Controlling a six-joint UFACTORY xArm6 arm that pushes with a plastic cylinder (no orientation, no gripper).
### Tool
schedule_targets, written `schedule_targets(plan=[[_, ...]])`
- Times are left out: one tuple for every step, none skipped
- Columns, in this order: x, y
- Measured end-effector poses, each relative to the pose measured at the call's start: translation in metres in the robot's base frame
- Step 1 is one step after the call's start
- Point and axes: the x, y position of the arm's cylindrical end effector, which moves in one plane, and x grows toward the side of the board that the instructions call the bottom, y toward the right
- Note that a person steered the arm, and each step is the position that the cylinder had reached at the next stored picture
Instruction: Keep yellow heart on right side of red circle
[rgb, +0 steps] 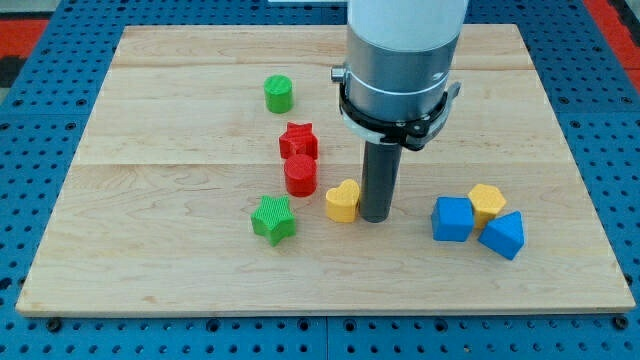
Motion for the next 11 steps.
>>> schedule_targets(plan=[[-0.009, 0.016], [0.007, -0.015], [0.046, -0.043], [0.044, -0.057], [0.021, -0.028], [0.006, -0.027], [0.024, -0.037], [0.009, -0.063], [-0.006, -0.044], [-0.023, -0.023], [-0.064, -0.020]])
